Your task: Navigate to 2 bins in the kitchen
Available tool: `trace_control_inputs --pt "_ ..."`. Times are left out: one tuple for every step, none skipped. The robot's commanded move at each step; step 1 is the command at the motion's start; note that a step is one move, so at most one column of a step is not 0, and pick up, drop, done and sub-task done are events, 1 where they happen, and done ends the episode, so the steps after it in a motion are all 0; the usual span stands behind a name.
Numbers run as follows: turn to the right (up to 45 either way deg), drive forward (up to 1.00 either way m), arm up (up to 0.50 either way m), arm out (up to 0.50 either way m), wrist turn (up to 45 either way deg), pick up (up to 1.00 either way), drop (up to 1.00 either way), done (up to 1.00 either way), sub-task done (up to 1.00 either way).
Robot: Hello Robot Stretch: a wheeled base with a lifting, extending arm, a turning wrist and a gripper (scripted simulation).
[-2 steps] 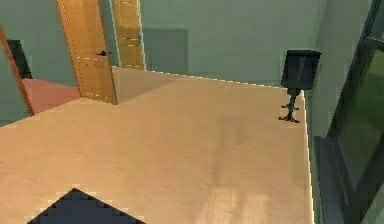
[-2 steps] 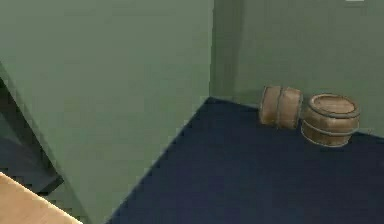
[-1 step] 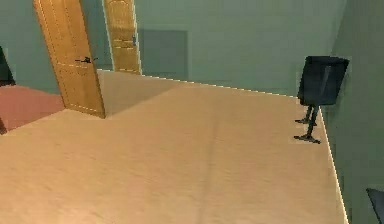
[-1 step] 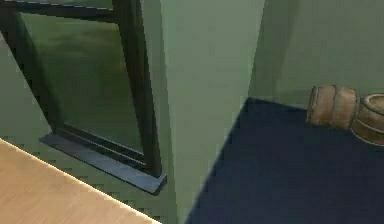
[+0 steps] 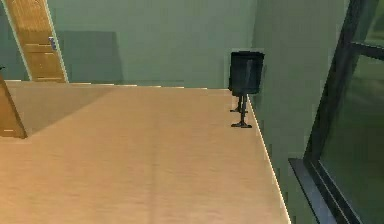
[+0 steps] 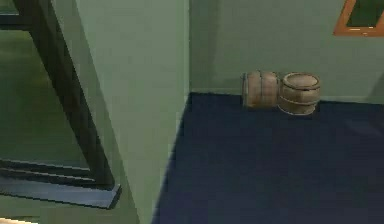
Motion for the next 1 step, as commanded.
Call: trace_control_inputs --pt "0.0 1.0 0.0 0.0 0.0 0.0 0.0 0.0 0.0"
